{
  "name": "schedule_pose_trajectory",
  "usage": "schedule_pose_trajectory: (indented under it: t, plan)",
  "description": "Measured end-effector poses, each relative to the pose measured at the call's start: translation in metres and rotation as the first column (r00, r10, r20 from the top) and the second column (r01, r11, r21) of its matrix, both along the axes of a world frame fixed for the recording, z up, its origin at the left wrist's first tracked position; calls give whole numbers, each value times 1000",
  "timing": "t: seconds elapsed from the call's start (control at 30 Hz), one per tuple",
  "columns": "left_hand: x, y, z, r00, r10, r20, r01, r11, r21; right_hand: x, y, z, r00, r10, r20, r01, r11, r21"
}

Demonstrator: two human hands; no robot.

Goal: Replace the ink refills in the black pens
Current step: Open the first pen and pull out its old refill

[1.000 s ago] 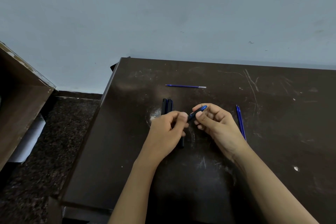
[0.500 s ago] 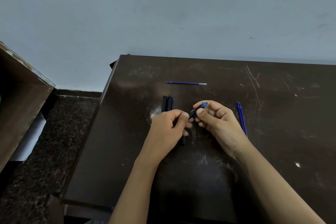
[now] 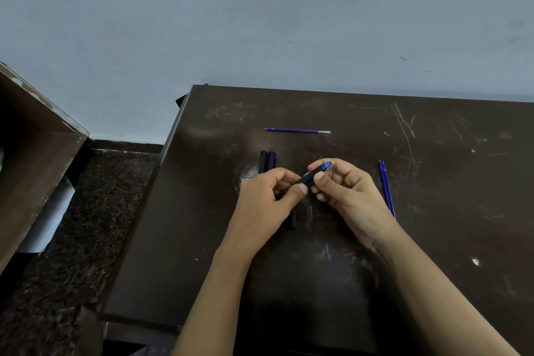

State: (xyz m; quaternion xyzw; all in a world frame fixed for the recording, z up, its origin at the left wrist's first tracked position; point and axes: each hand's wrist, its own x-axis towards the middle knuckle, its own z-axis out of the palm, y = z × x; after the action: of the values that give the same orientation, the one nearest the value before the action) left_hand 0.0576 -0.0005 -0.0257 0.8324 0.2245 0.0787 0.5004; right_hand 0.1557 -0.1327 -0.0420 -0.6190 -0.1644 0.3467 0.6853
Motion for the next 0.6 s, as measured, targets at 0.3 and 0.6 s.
schedule_pose_trajectory:
  t: [0.3, 0.6]
  plan:
    - [1, -3, -1, 998, -59, -5, 59, 998, -1, -1, 1, 1, 996, -80, 49, 82, 995, -54]
    - [-1, -2, 2, 988, -146, -49, 139, 983, -118, -2, -1, 7, 999, -32, -31, 33, 998, 47]
